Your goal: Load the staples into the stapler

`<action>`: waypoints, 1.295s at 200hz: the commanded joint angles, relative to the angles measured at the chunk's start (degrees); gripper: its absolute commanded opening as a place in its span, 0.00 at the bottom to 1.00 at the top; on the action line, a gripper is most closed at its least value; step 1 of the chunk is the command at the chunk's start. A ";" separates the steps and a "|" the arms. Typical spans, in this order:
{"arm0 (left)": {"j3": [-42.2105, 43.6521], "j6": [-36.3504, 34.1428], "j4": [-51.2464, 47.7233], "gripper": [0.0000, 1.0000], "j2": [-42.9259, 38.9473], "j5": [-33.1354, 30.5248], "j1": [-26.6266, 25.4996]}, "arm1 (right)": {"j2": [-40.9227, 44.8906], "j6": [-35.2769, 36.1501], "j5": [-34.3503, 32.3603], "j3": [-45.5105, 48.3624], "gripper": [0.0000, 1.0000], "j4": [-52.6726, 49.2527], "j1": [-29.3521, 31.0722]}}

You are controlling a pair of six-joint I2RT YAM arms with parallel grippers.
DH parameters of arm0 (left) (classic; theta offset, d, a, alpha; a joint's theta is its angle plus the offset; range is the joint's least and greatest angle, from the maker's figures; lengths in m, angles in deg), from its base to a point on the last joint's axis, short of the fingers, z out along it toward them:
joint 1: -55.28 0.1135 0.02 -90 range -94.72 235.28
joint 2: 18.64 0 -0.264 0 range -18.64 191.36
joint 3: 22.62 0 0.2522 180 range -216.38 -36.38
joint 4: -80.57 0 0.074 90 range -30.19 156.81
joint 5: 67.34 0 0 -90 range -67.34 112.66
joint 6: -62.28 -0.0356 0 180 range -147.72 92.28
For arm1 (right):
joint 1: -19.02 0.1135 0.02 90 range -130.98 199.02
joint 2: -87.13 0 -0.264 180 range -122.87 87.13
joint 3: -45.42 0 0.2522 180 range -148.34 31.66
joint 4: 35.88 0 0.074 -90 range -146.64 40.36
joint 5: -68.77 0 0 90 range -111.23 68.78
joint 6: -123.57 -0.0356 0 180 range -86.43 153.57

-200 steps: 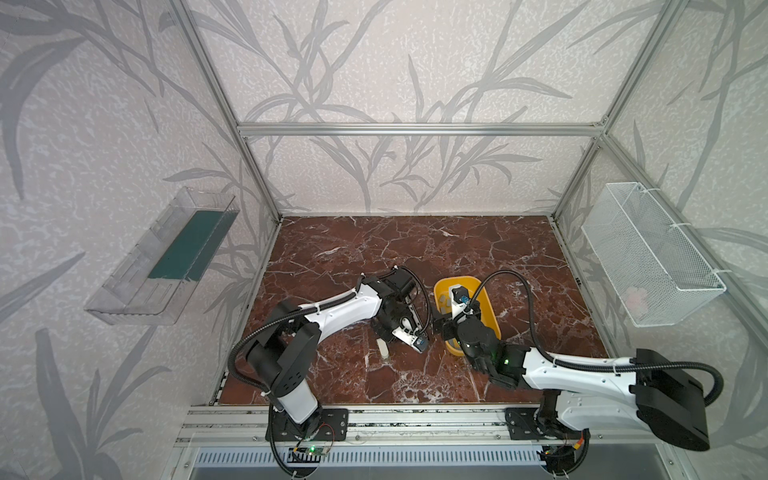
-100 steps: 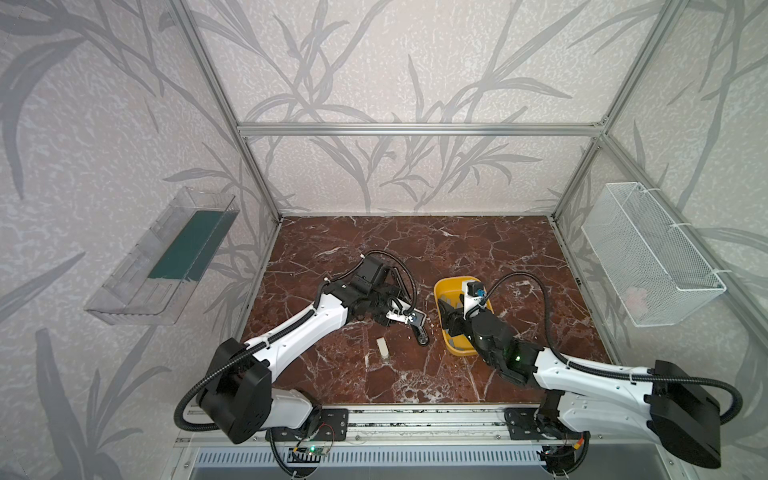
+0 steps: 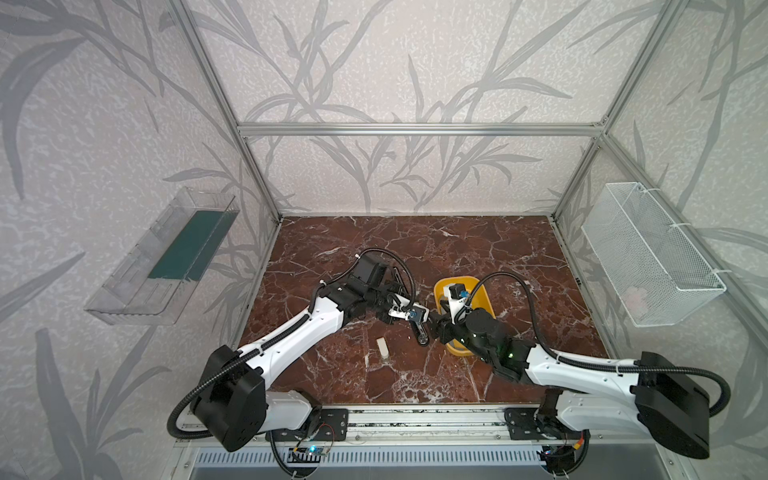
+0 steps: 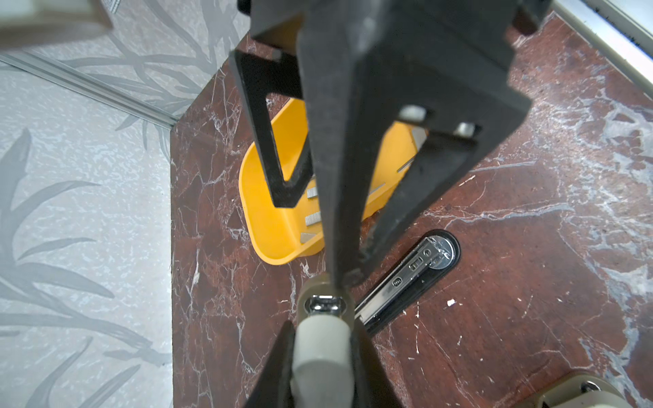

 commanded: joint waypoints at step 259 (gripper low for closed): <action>2.86 1.21 3.26 0.00 -6.24 16.30 4.53 | -8.06 -7.12 -1.78 -7.01 0.56 -8.63 -2.86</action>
